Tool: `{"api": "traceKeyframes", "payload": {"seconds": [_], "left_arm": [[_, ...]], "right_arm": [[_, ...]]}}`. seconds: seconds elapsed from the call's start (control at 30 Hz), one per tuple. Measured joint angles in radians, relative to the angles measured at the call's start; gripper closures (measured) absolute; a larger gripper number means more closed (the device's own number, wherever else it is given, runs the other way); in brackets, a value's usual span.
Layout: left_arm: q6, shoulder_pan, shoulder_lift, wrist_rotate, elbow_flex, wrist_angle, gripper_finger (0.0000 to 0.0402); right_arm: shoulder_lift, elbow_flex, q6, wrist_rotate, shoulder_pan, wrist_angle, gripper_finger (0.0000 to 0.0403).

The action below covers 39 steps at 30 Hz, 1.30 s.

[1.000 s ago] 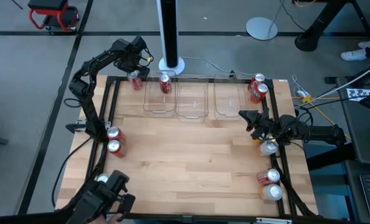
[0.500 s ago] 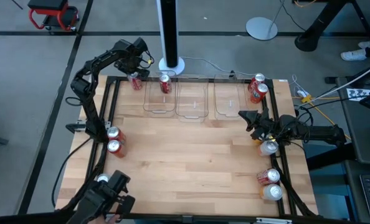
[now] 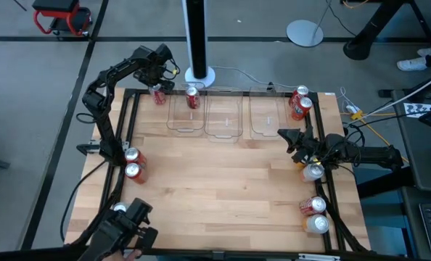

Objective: Sort soda cans
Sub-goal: Put the top left red soda can into the left transparent bin

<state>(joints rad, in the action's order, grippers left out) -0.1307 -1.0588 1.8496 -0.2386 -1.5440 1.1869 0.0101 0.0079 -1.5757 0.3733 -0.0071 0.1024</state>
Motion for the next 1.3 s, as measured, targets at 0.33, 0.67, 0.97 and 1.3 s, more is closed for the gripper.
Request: {"api": "traceKeyframes", "payload": {"seconds": [0.33,0.67,0.97,1.3], "left_arm": [[0.0,0.0,0.0,0.0,0.0,-0.021,0.0087],[0.026,0.001,-0.008,-0.005,0.07,-0.048,0.0086],[0.059,0.006,-0.008,-0.01,0.083,-0.066,0.0123],[0.081,0.014,-0.165,0.004,0.088,-0.043,0.0123]], "right_arm": [[0.0,0.0,0.0,0.0,0.0,0.0,0.0356],[0.0,0.0,0.0,0.0,0.0,0.0,0.0356],[0.0,0.0,-0.001,0.0,0.0,0.022,0.0356],[0.0,0.0,-0.003,0.0,0.0,0.027,0.0356]]}}
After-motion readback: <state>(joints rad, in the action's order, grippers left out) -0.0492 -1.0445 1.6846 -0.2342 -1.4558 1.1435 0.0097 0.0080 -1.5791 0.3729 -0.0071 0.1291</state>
